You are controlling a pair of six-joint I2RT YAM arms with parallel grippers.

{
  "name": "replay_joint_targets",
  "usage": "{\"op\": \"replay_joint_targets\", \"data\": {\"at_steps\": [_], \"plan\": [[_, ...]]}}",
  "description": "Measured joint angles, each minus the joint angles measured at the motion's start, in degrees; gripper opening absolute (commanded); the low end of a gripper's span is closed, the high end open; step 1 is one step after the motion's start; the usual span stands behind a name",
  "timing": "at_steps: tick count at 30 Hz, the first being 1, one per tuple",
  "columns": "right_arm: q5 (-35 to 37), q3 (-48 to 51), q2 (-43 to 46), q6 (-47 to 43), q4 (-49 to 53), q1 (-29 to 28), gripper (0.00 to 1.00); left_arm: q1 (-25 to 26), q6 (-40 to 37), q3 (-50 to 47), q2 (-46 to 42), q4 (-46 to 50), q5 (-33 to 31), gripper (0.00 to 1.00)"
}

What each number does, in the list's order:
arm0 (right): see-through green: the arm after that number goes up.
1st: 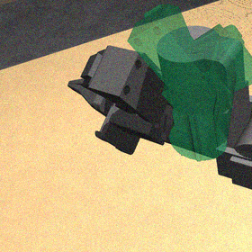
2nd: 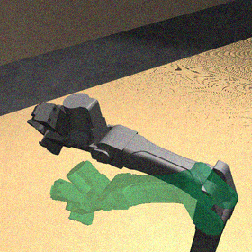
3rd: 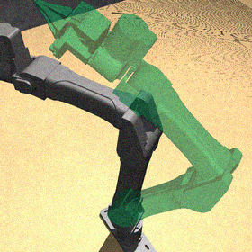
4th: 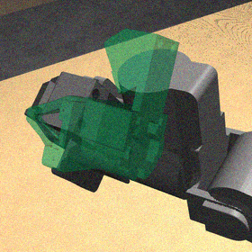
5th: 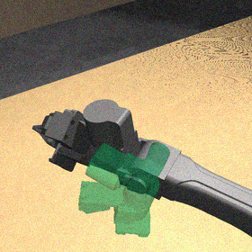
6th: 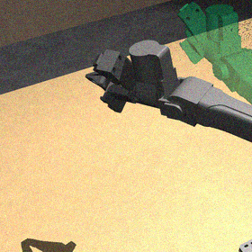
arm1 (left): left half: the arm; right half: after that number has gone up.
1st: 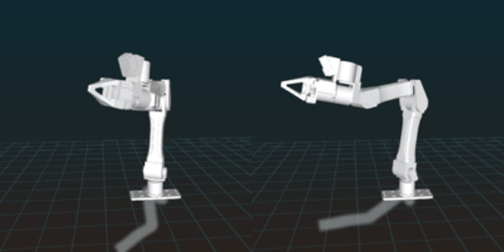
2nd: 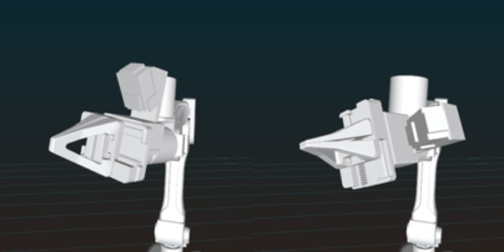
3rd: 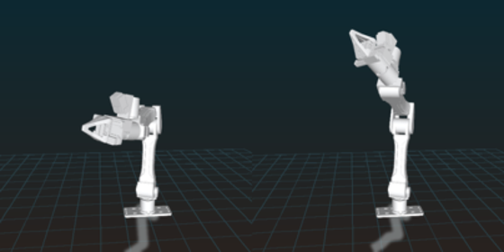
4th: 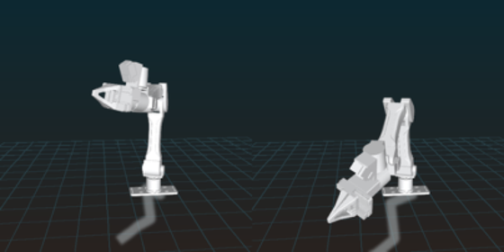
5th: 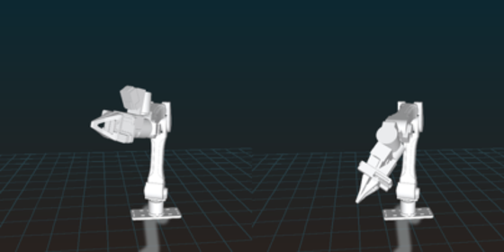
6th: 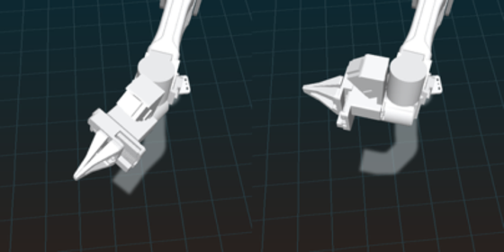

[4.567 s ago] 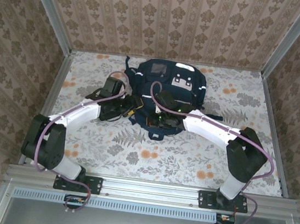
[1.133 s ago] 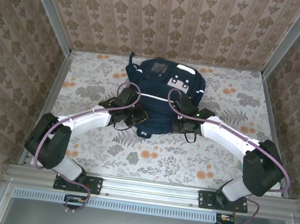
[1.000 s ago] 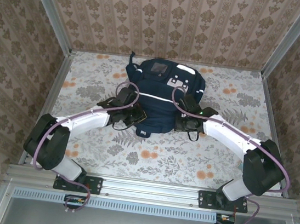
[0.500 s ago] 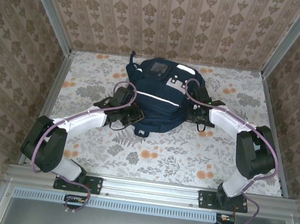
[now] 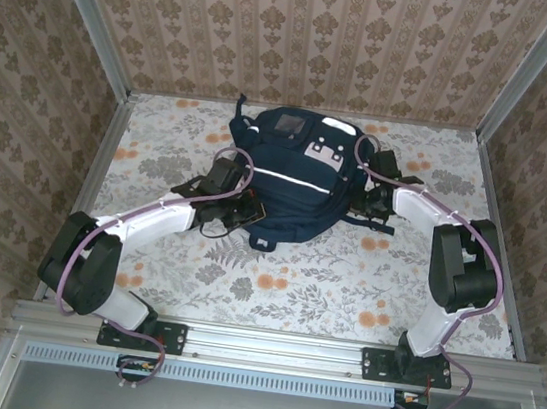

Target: Pack books, pencil case, and school supplies into a backpack

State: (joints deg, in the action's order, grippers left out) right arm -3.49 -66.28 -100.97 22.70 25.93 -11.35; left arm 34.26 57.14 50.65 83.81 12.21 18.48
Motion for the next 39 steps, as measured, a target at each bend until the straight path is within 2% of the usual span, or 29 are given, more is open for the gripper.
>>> {"op": "replay_joint_targets", "data": {"at_steps": [4, 5, 7, 8, 9, 11, 12, 16, 19, 23, 29, 31, 34, 39], "plan": [[-0.2, -1.8, -0.1, 0.7, 2.4, 1.5, 0.0, 1.5, -0.4, 0.8, 0.0, 0.2, 1.7, 0.0], [-0.2, -2.0, -0.1, 1.1, 2.9, 1.9, 0.03, 2.1, -0.5, 1.1, 0.0, 0.3, 2.0, 0.0], [-0.2, -2.3, -0.1, 1.6, 3.7, 2.5, 0.19, 3.1, -0.5, 1.9, 0.0, 0.9, 2.4, 0.0], [-0.2, -2.4, -0.1, 1.9, 4.3, 2.8, 0.29, 3.5, -0.8, 2.5, 0.0, 1.4, 2.6, 0.11], [0.8, -2.6, -0.1, 2.1, 4.8, 3.1, 0.36, 3.7, -1.4, 3.1, 0.1, 2.3, 2.6, 0.25], [2.3, -2.8, 0.2, 2.2, 5.2, 4.6, 0.47, 3.8, -2.5, 4.2, 0.1, 4.9, 2.5, 0.42], [2.8, -2.7, 0.7, 2.3, 5.6, 5.3, 0.52, 3.6, -3.1, 4.8, 0.1, 6.4, 2.5, 0.48], [3.6, -0.3, 7.0, 2.7, 6.2, 6.6, 0.61, 3.7, -7.0, 7.9, 0.0, 11.8, 1.9, 0.59], [2.6, 1.9, 13.5, 2.8, 6.5, 6.4, 0.66, 4.4, -11.1, 11.6, 0.0, 15.4, 0.3, 0.61], [-1.2, 4.0, 19.1, 3.0, 5.9, 6.3, 0.79, 7.6, -19.5, 19.7, 1.0, 20.3, -4.3, 0.62], [-4.6, 8.7, 24.0, 4.3, 4.9, 6.3, 0.94, 15.3, -34.2, 32.7, 9.9, 24.6, -14.3, 0.75], [-4.7, 9.6, 25.2, 4.6, 4.8, 6.3, 0.96, 16.9, -38.1, 35.1, 13.3, 25.6, -16.0, 0.79], [-4.7, 10.4, 26.4, 5.1, 4.3, 6.4, 0.97, 17.9, -43.5, 38.6, 18.1, 27.0, -17.3, 0.8], [-4.7, 12.2, 27.9, 6.5, 3.9, 8.1, 0.97, 18.8, -49.8, 46.3, 26.3, 30.1, -18.2, 0.72]]}}
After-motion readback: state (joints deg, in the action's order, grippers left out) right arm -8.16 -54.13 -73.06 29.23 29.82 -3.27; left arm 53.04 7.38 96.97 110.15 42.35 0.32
